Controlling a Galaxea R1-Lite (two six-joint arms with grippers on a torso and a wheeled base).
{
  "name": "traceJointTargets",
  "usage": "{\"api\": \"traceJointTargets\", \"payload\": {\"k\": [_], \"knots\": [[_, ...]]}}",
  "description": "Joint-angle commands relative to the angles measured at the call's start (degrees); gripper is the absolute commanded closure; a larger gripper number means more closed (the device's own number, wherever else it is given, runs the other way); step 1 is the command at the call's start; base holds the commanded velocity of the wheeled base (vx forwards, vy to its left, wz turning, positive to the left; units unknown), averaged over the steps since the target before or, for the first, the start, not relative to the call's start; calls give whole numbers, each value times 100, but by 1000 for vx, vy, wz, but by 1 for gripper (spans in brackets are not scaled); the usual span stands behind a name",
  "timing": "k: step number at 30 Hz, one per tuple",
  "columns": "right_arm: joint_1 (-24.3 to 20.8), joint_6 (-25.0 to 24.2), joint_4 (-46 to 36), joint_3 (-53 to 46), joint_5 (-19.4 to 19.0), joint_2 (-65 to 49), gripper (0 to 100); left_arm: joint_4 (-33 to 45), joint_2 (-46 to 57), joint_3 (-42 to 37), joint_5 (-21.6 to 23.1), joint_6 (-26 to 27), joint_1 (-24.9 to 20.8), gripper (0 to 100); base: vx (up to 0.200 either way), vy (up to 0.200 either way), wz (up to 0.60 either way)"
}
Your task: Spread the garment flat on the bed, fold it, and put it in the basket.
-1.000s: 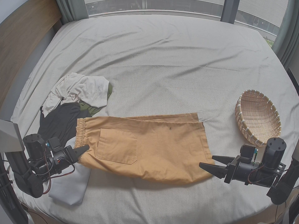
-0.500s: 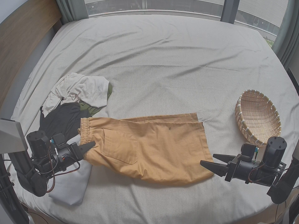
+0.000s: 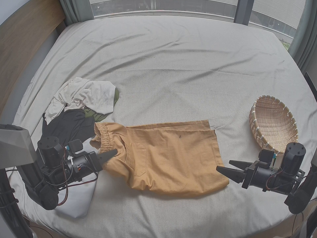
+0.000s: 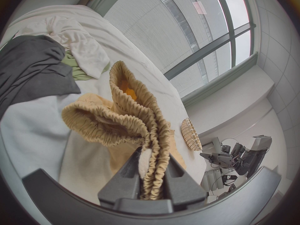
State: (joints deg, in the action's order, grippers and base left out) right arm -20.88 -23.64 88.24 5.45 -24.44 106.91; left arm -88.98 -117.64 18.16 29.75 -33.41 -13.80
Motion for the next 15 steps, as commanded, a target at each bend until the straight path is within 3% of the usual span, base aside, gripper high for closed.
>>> {"api": "traceJointTargets", "payload": {"k": [1, 15], "knots": [[40, -1, 1, 0, -8, 5, 0, -5, 4, 179, -4, -25, -255, 100, 0, 0, 0], [49, -9, 1, 9, -8, -56, 0, -5, -49, 601, -13, -148, -923, 100, 0, 0, 0]]}}
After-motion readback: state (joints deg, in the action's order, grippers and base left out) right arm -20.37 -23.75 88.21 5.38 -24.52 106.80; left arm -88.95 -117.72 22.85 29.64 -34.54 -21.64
